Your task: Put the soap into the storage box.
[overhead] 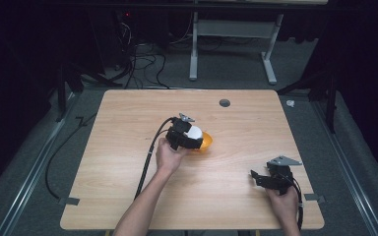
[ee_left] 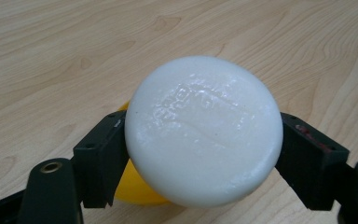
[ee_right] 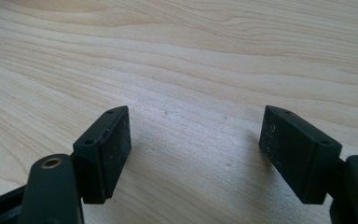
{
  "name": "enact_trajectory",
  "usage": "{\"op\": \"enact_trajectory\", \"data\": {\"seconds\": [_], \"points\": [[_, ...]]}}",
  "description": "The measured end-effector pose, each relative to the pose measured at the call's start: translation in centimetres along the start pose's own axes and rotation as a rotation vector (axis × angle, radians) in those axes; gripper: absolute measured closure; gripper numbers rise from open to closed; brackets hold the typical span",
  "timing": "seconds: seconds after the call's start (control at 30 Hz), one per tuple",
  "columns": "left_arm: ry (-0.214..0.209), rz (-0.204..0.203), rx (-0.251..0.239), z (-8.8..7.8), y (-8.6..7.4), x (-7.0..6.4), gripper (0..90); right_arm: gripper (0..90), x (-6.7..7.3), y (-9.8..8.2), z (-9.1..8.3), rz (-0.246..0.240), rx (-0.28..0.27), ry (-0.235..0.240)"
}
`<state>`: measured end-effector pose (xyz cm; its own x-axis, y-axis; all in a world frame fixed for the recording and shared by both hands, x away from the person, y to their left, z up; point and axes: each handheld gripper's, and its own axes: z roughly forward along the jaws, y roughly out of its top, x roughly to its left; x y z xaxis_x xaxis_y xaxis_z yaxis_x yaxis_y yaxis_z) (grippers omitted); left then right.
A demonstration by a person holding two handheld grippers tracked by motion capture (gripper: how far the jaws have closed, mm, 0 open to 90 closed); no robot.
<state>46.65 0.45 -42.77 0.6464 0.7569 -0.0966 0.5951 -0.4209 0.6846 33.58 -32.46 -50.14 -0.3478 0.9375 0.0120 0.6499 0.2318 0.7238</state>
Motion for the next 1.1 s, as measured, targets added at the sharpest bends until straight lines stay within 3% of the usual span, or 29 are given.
{"op": "enact_trajectory", "data": {"seconds": [0.57,0.87,1.1], "points": [[0.039,-0.051,0.031,1.9,-0.1,0.4,24.0,25.7,0.0,0.0,0.0,0.007,0.003,0.001],[0.073,-0.037,0.059,2.3,-0.2,0.1,23.9,25.8,0.0,0.0,0.0,0.008,0.003,0.001],[0.057,-0.052,0.024,1.9,0.0,0.1,24.6,25.8,0.0,0.0,0.0,0.008,0.003,0.001]]}}
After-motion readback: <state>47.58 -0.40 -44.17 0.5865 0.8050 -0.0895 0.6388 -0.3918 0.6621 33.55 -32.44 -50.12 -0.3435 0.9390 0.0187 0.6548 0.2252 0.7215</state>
